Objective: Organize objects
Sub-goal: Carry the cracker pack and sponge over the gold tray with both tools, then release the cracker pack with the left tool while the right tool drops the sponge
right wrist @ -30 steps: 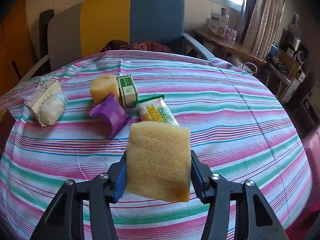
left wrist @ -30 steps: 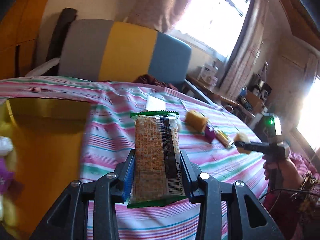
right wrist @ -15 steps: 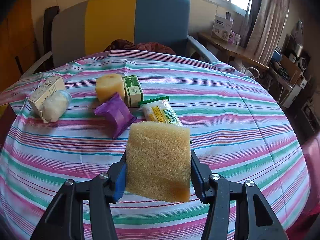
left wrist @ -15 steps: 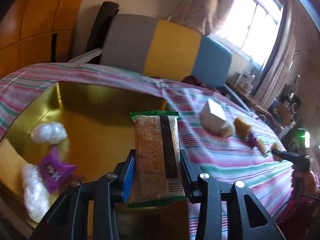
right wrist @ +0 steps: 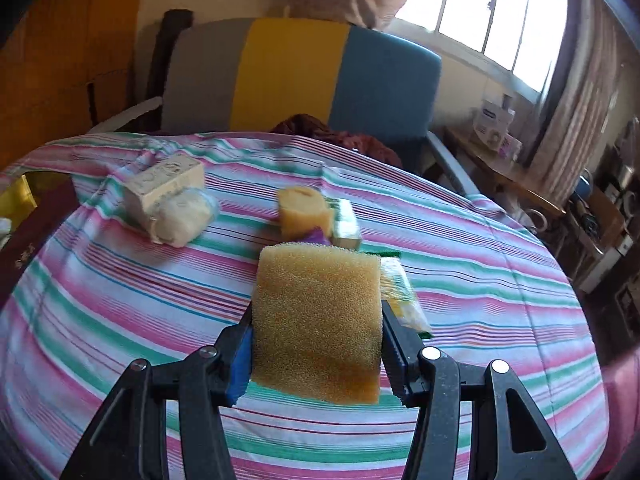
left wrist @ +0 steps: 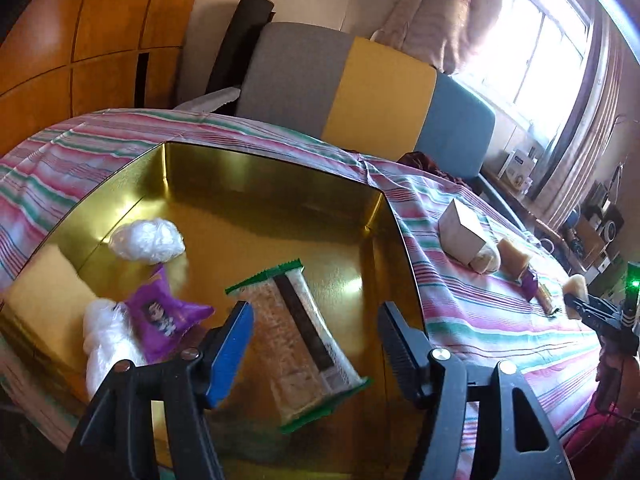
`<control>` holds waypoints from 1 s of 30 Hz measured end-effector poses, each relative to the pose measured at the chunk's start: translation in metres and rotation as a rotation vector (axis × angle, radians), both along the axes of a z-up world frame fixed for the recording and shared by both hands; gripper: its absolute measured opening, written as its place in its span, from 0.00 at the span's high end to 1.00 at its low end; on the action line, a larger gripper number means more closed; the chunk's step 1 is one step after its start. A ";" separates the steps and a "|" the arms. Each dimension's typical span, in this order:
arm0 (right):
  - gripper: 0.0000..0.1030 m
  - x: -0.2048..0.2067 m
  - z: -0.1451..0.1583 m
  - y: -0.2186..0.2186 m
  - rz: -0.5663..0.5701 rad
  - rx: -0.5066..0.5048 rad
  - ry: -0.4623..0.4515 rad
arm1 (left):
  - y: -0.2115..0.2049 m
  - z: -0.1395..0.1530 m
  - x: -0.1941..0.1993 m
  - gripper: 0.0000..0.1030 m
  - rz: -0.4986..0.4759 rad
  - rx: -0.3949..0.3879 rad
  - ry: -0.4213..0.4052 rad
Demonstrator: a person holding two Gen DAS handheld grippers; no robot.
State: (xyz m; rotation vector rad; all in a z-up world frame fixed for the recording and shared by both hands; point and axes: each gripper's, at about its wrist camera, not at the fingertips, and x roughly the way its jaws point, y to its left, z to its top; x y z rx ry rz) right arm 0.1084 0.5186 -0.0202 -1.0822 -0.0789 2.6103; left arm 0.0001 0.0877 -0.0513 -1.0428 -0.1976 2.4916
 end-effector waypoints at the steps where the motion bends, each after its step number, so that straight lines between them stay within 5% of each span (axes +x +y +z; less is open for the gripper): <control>1: 0.46 -0.001 -0.001 -0.004 0.008 -0.004 -0.006 | -0.001 -0.001 0.002 0.37 -0.007 0.003 -0.001; 10: 0.46 -0.019 0.003 -0.087 0.154 -0.131 -0.018 | -0.009 0.000 0.018 0.37 -0.019 0.017 0.016; 21: 0.46 -0.059 0.024 -0.230 0.435 -0.269 0.051 | -0.063 0.018 0.008 0.36 0.215 0.082 0.055; 30: 0.46 -0.093 0.017 -0.312 0.560 -0.301 0.005 | -0.100 0.025 0.002 0.36 0.336 0.119 0.056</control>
